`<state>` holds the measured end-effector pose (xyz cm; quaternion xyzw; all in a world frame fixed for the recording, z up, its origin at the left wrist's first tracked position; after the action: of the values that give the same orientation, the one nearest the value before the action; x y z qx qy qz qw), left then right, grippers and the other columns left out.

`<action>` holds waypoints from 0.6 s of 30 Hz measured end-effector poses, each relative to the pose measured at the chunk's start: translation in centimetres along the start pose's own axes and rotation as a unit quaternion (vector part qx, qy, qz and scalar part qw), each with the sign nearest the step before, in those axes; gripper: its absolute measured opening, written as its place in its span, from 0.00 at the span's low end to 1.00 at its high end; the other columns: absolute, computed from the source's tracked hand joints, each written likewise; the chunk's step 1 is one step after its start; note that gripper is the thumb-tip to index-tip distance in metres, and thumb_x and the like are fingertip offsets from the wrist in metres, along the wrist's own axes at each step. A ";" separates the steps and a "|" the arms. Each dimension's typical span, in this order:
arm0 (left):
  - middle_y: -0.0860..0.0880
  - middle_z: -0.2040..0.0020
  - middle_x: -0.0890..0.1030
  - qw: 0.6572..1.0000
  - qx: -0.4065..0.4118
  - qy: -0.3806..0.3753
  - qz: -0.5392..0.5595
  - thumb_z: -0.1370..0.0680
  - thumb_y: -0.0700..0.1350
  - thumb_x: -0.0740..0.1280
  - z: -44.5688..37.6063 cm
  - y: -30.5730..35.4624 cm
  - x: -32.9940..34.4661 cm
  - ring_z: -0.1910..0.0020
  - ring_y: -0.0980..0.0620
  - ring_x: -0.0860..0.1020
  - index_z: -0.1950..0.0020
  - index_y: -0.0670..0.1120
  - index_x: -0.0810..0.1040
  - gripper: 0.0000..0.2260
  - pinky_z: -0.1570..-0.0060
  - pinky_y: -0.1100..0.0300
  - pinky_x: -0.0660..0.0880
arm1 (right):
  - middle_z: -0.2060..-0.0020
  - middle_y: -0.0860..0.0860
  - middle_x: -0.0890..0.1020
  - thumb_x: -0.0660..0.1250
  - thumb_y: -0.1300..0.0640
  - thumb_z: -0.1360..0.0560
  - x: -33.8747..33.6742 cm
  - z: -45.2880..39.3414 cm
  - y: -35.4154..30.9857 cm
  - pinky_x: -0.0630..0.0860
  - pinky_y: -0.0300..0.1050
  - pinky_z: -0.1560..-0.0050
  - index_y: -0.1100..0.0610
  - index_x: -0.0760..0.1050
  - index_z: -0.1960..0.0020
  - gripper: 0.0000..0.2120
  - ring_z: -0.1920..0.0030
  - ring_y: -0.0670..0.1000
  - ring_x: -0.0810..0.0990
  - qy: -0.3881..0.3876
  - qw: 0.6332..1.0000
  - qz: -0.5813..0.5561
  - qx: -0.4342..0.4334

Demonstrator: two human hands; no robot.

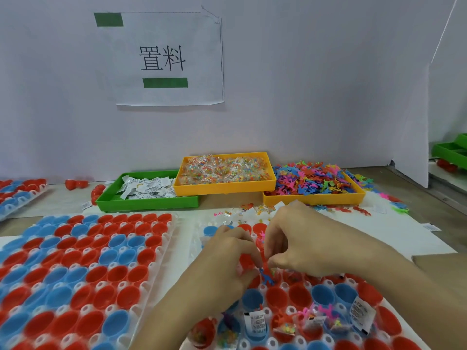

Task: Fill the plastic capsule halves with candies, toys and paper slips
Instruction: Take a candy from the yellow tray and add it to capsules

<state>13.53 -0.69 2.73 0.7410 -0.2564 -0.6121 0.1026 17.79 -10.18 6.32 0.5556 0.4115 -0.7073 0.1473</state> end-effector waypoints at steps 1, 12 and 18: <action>0.63 0.48 0.74 1.000 -0.002 -0.001 -0.001 0.25 0.48 0.72 0.0 0.0 0.0 0.48 0.61 0.65 0.53 0.56 0.83 0.03 0.44 0.64 0.67 | 0.67 0.43 0.83 0.75 0.58 0.27 0.0 0.0 0.0 0.82 0.37 0.60 0.51 0.86 0.58 0.02 0.64 0.40 0.82 0.000 1.000 0.004 -0.001; 0.61 0.48 0.75 1.000 0.005 -0.003 -0.002 0.24 0.48 0.73 -0.2 -0.1 0.0 0.48 0.60 0.65 0.52 0.56 0.84 0.04 0.45 0.64 0.66 | 0.66 0.44 0.83 0.74 0.59 0.27 0.5 -0.3 0.3 0.83 0.44 0.59 0.52 0.86 0.56 0.03 0.63 0.44 0.82 -0.019 0.999 0.034 0.004; 0.60 0.47 0.76 1.000 0.005 -0.006 -0.004 0.25 0.47 0.73 -0.2 -0.2 -0.1 0.47 0.59 0.65 0.53 0.55 0.85 0.03 0.45 0.66 0.65 | 0.66 0.44 0.83 0.74 0.58 0.26 1.0 -0.7 0.2 0.83 0.43 0.59 0.51 0.86 0.56 0.03 0.64 0.44 0.82 -0.022 0.999 0.036 0.002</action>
<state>13.73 -0.51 2.75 0.7390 -0.2571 -0.6155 0.0945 18.01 -9.49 5.27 0.5548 0.3862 -0.7145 0.1803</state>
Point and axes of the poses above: each hand's wrist, its own z-axis away from the middle knuckle, its own x-axis out of the palm, y = z × x, the point moved 8 cm from there along -z, towards the middle knuckle
